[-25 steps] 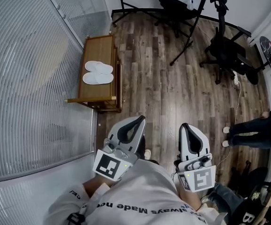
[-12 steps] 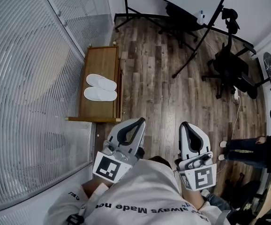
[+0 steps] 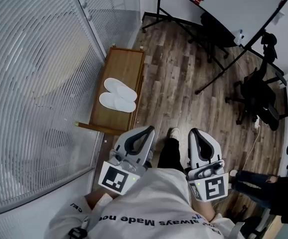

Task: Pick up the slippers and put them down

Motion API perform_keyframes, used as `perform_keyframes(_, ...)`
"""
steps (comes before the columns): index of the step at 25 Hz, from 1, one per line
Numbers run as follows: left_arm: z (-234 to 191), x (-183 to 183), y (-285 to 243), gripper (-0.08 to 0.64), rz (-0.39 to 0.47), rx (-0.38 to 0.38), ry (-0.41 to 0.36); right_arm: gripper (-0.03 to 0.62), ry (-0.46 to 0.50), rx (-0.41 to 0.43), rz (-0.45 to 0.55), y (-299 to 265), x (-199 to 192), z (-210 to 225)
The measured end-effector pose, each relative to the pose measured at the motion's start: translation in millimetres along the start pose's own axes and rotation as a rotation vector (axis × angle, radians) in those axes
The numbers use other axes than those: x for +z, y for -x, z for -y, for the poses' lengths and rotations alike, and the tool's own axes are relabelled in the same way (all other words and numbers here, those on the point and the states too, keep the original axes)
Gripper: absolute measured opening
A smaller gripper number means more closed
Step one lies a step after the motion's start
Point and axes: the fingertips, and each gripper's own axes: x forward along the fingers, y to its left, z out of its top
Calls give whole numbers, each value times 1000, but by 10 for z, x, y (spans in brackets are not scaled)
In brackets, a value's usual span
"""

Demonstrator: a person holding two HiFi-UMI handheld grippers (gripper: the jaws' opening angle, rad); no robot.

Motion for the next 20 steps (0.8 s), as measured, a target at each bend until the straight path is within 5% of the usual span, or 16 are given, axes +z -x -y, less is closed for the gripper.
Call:
perform_keyframes(9,-725,-4,-349,12,25,272,2,14,6,223,13,-960,-46,258)
perform_keyframes(20,-1421,-47,-1407,12,-8,606,54,14,-32,568,-35,-2336,-149,1024)
